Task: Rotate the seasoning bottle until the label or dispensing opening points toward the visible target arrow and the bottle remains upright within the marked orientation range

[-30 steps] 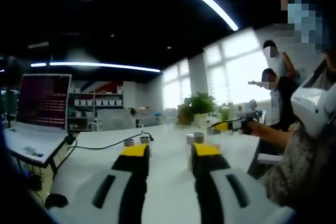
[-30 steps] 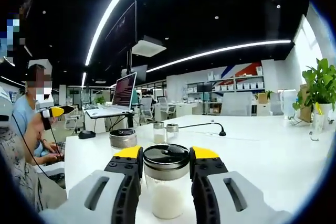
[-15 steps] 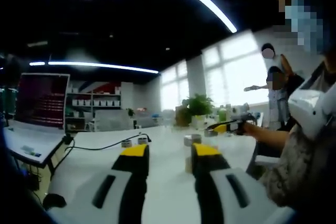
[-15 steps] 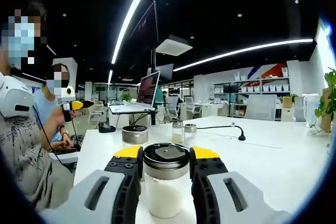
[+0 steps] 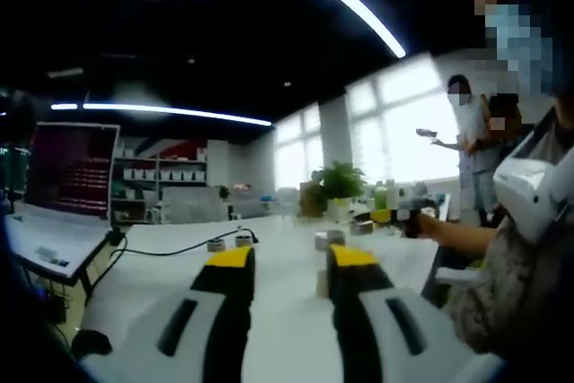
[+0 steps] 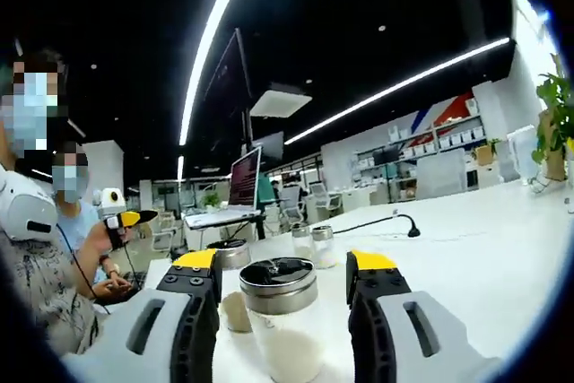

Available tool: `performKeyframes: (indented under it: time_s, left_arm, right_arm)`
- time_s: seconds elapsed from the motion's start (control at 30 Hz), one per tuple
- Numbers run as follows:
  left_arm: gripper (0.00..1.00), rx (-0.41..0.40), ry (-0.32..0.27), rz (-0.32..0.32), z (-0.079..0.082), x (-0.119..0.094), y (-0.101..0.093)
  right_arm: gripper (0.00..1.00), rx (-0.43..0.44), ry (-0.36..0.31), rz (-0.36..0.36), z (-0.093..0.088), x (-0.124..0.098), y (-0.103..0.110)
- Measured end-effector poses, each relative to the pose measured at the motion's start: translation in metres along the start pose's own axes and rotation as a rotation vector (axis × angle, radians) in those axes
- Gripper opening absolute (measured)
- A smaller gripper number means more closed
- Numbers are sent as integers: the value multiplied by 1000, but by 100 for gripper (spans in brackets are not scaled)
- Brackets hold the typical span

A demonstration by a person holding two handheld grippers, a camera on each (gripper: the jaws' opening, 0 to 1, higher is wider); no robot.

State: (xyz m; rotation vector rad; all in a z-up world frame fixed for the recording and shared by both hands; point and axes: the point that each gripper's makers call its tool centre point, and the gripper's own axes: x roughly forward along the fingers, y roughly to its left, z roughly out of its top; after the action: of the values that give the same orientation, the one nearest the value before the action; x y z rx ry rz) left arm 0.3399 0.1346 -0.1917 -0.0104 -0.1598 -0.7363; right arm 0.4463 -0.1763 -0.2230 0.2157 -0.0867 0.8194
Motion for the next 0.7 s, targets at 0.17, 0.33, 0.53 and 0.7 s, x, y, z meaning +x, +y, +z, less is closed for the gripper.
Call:
performKeyframes:
  time_s: [0.17, 0.33, 0.53, 0.7]
  left_arm:
    - [34, 16, -15, -4, 2, -2, -4]
    - [34, 11, -10, 12, -1, -8, 3]
    - [34, -1, -33, 24, 2, -10, 8]
    - [34, 3, -8, 24, -4, -4, 7]
  right_arm:
    - [54, 17, 27, -140, -6, -3, -4]
    - [51, -9, 58, -180, -7, 1, -3]
    - [51, -91, 130, -210, -18, 13, -3]
    - [48, -69, 121, -203, -20, 12, -5]
